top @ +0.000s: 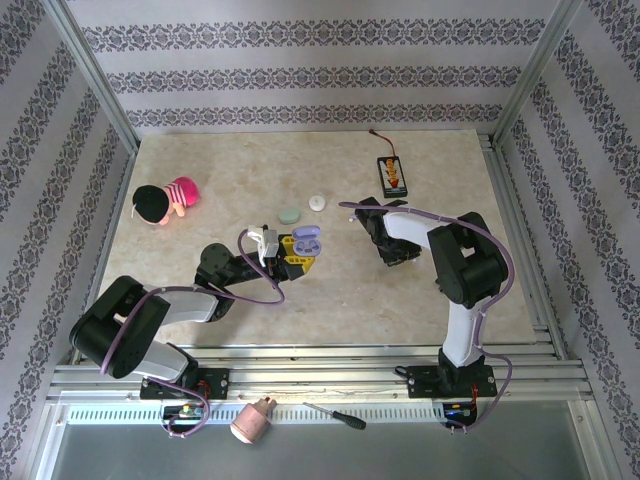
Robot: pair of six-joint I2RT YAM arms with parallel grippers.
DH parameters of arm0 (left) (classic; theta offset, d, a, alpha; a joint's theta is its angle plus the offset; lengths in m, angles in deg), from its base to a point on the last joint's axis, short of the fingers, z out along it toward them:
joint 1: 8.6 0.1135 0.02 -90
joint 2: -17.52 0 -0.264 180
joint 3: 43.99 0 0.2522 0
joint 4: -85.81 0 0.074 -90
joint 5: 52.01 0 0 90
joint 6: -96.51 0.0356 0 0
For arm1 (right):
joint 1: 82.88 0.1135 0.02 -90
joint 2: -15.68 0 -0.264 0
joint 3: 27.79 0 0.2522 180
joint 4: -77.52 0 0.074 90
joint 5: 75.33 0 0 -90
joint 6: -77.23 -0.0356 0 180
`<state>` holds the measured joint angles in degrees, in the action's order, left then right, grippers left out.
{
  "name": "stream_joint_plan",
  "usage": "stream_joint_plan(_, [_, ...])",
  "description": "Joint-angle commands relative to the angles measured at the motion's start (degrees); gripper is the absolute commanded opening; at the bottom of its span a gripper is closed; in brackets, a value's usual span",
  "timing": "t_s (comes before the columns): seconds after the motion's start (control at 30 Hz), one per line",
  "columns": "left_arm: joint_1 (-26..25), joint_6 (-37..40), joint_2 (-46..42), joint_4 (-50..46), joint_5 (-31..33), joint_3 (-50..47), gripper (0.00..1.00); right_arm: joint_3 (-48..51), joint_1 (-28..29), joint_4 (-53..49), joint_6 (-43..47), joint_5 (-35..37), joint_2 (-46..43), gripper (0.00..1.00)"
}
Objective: Insert the wireless bluetooth earbuds into the charging case
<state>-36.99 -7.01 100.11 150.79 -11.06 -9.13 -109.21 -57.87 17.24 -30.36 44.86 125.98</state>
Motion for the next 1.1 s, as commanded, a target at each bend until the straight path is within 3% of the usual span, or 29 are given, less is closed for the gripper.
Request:
stream_joint_plan(0.0, [0.86,1.08,-1.26,3.00,-0.49,-0.45,0.33,0.69,0.15,-0.11,0.27,-1.74,-3.11,0.18])
stream_joint_plan(0.27, [1.01,1.27,-0.58,3.00,-0.52,0.03,0.33,5.89,-1.89,6.34,-1.85,-20.28,-14.86,0.18])
stream_joint_plan(0.57, [1.14,1.04,0.06,3.00,-0.76,0.60,0.33,14.92,-8.74,19.07,-10.97,-43.19,-24.49,0.18])
stream_joint_plan(1.07, [1.10,1.38,0.80,2.99,-0.74,0.69,0.33,19.50,-13.77,25.40,-16.53,-59.14,-28.26,0.18])
